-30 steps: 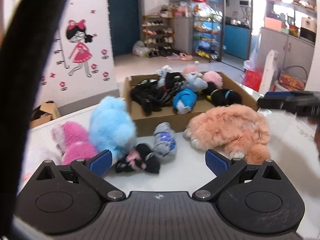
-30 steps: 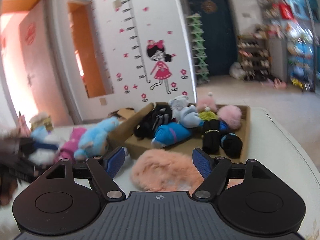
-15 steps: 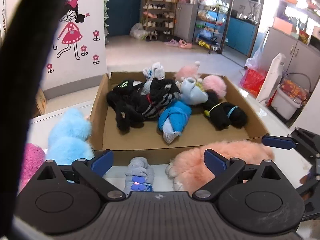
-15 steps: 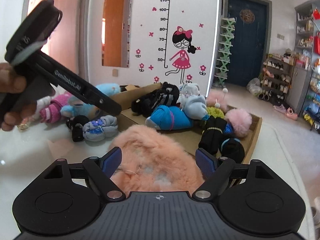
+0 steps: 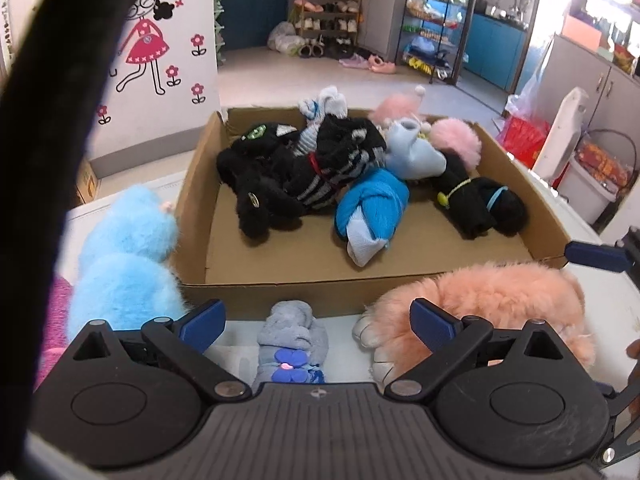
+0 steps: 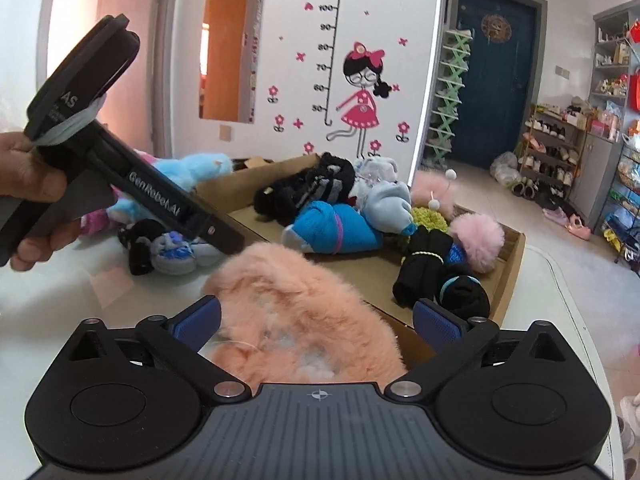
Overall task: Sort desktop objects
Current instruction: 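Grasp the grey sock with blue flower with the left gripper while the right grasps the peach fur rabbit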
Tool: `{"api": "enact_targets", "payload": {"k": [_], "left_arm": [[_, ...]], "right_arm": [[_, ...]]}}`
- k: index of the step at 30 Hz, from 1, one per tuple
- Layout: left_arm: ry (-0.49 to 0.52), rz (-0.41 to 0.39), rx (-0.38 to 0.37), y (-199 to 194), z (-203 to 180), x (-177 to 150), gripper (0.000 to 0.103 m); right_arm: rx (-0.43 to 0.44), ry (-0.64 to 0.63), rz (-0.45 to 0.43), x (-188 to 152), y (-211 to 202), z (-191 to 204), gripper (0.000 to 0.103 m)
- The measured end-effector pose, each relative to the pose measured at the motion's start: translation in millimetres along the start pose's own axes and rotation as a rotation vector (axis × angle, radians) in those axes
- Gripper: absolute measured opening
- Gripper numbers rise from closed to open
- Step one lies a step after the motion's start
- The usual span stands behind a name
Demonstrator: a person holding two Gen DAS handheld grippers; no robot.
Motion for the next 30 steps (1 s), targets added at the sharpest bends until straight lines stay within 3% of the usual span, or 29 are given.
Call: {"api": "enact_targets", "payload": {"k": [7, 10, 12, 17, 18, 19, 20, 22, 23, 25, 30], "left_arm": [[0.080, 0.043, 0.040, 14, -4, -10, 0.100], [0.105, 0.064, 0.046, 16, -8, -15, 0.097], [0.124, 0.078, 0.041, 18, -13, -20, 0.088], [0.129, 0.099, 0.008, 14, -24, -27, 0.056], [0.132, 0.101, -0.010, 11, -28, -28, 0.052], [0.123, 0.113, -0.046, 10, -34, -31, 0.039], [0.099, 0.125, -0.092, 9, -38, -36, 0.035], [0.105, 0.127, -0.087, 6, -42, -40, 0.039], [0.127, 0.127, -0.046, 6, -41, -42, 0.055], [0.158, 0.118, 0.012, 6, -37, -42, 0.071], [0.116, 0.102, 0.011, 8, -26, -40, 0.083]], "right_arm": [[0.048, 0.019, 0.042, -8, 5, 7, 0.099], [0.057, 0.006, 0.090, -19, 12, 16, 0.091], [0.015, -0.026, 0.113, -26, 14, 18, 0.072], [0.057, 0.072, 0.150, -29, -2, 11, 0.064], [0.059, 0.077, 0.154, -30, -6, 10, 0.063], [0.064, 0.086, 0.164, -31, -11, 10, 0.063], [0.070, 0.094, 0.177, -32, -14, 10, 0.063], [0.084, 0.107, 0.194, -32, -21, 11, 0.065], [0.087, 0.108, 0.196, -33, -22, 12, 0.069], [0.059, 0.082, 0.177, -35, -20, 15, 0.071], [0.032, 0.040, 0.170, -40, -6, 20, 0.077]]}}
Point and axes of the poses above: each gripper's, at about its wrist camera, not at the fingertips, and y roughly the way its jaws point, z to its left, x to its top, the point moved 10 cm from there along y, roughly the way its jaws point, and after that the axes turned 15 degrees about -x, right-handed, at the moved point
